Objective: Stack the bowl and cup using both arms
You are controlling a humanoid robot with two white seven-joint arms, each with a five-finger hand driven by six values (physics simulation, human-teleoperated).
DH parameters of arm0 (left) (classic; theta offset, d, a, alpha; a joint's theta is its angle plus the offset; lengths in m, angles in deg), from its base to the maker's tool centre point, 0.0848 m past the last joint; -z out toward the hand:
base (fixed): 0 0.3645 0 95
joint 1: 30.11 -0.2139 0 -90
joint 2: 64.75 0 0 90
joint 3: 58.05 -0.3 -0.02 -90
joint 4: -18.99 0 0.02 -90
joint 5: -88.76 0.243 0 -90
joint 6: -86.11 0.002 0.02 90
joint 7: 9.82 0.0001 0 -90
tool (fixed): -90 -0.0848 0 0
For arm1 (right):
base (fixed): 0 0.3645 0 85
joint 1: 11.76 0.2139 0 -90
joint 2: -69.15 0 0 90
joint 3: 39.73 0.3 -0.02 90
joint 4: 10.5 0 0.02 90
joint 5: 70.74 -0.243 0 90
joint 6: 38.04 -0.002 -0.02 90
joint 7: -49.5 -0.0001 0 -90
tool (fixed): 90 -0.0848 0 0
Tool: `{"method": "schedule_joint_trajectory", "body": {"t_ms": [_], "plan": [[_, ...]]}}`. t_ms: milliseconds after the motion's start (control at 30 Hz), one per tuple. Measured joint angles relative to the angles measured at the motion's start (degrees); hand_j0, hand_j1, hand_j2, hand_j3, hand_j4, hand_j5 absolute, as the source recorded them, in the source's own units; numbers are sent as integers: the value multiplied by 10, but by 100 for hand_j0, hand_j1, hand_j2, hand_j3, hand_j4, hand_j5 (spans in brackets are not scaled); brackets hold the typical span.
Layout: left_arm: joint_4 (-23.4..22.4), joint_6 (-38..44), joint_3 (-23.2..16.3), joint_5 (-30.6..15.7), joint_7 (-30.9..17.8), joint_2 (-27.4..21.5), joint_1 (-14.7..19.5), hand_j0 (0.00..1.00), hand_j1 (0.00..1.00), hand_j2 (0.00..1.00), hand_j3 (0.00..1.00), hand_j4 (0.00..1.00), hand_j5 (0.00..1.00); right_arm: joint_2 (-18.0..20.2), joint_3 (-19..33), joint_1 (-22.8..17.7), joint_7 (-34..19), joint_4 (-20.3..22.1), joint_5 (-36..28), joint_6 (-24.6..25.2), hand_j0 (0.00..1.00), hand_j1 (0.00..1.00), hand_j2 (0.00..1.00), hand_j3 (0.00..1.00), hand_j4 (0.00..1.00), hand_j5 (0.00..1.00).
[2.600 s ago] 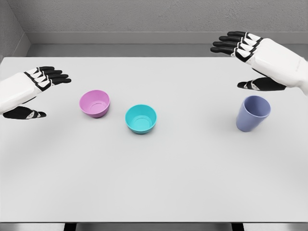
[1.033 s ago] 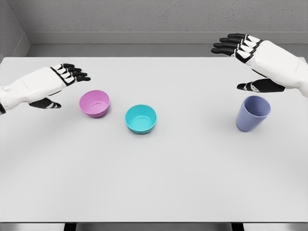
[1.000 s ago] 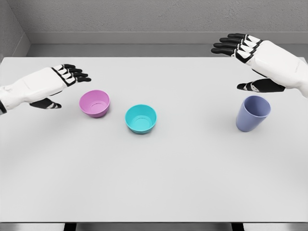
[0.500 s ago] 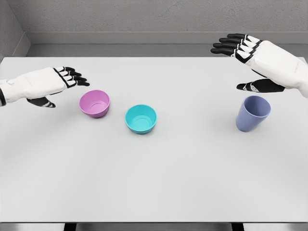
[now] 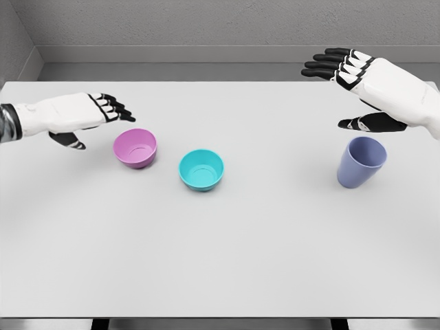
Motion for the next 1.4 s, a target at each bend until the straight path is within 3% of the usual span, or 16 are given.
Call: {"method": "schedule_joint_trajectory", "body": {"t_ms": [433, 1400], "plan": [[-27, 0, -11, -61, -12, 37, 0, 100, 100, 100, 100, 100, 100, 1, 0, 0, 0, 0, 0, 0, 100, 100, 100, 100, 100, 100], [-62, 0, -19, -62, -21, 70, -9, 100, 100, 100, 100, 100, 100, 1, 0, 0, 0, 2, 0, 0, 100, 100, 100, 100, 100, 100]]}}
